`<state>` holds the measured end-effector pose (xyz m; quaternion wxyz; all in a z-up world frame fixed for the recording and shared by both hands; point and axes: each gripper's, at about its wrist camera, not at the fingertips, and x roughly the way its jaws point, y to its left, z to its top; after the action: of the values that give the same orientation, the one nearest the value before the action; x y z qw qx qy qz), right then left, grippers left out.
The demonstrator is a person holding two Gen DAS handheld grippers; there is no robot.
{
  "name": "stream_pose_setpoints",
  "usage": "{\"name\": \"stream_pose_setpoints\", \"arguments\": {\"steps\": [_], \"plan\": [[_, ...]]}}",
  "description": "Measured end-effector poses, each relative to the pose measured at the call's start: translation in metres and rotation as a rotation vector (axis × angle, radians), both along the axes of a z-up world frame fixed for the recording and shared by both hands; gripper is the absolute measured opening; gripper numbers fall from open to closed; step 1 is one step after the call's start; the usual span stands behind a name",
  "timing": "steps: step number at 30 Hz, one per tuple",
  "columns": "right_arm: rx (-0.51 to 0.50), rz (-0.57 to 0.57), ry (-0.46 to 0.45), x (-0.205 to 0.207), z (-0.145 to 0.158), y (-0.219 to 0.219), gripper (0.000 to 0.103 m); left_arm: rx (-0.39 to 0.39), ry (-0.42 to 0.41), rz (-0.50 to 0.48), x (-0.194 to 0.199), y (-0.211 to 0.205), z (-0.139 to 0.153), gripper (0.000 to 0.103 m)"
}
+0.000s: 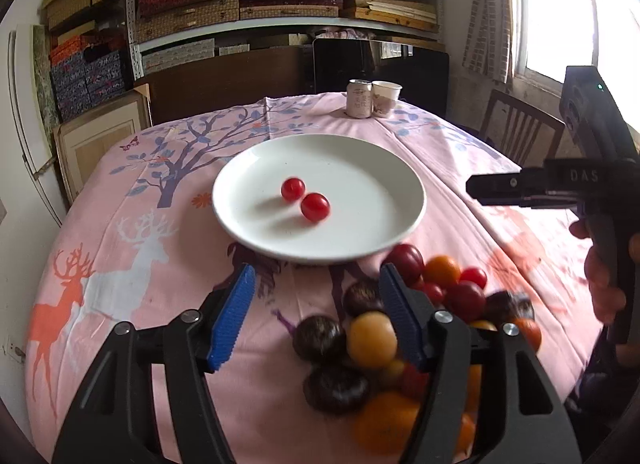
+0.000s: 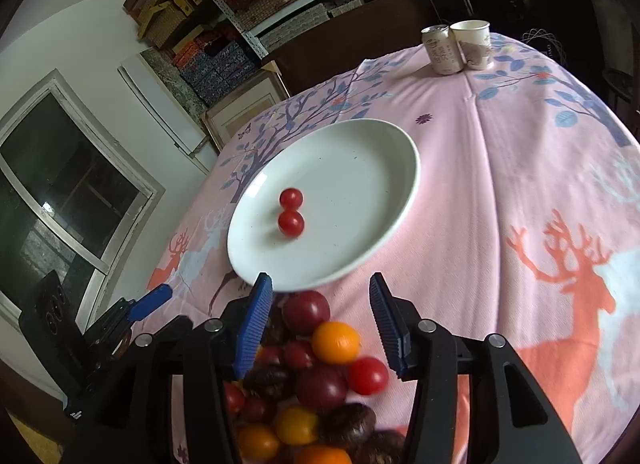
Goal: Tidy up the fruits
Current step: 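Lower both red tomatoes onto the white plate and open both tools, then grasp an orange with the left tool while the right tool grasps another orange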
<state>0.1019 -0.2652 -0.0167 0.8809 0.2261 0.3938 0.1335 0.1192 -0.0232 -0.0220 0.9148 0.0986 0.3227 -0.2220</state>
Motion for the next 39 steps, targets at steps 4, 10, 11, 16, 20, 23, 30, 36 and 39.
{"name": "stream_pose_setpoints", "arguments": {"steps": [4,10,11,16,20,23,30,36,39], "plan": [[-0.006,-0.020,-0.007,-0.047,-0.009,-0.009,0.053,0.045,-0.008,-0.045,-0.057,0.007,-0.011,0.065],[0.000,-0.018,0.040,-0.088,-0.034,-0.009,0.054,0.065,0.020,-0.072,-0.102,0.006,-0.037,0.065],[0.002,-0.020,0.047,-0.093,-0.037,-0.008,0.054,0.071,0.021,-0.073,-0.105,0.005,-0.040,0.065],[-0.005,-0.026,0.049,-0.109,-0.038,-0.006,0.054,0.062,0.026,-0.034,-0.108,0.006,-0.049,0.057],[-0.019,-0.025,0.036,-0.117,-0.036,-0.005,0.054,-0.003,0.048,0.019,-0.099,0.022,-0.043,0.049],[-0.025,-0.025,0.035,-0.120,-0.036,-0.003,0.054,0.014,0.060,0.029,-0.091,0.020,-0.047,0.049],[-0.031,-0.005,0.039,-0.120,-0.038,0.005,0.054,-0.080,0.122,0.039,-0.070,0.006,-0.056,0.047],[-0.031,-0.008,0.038,-0.121,-0.037,0.004,0.054,-0.200,0.224,0.046,-0.055,0.021,-0.064,0.051],[-0.046,-0.004,0.029,-0.122,-0.035,0.006,0.054,-0.212,0.235,0.037,-0.054,0.025,-0.065,0.051]]}}
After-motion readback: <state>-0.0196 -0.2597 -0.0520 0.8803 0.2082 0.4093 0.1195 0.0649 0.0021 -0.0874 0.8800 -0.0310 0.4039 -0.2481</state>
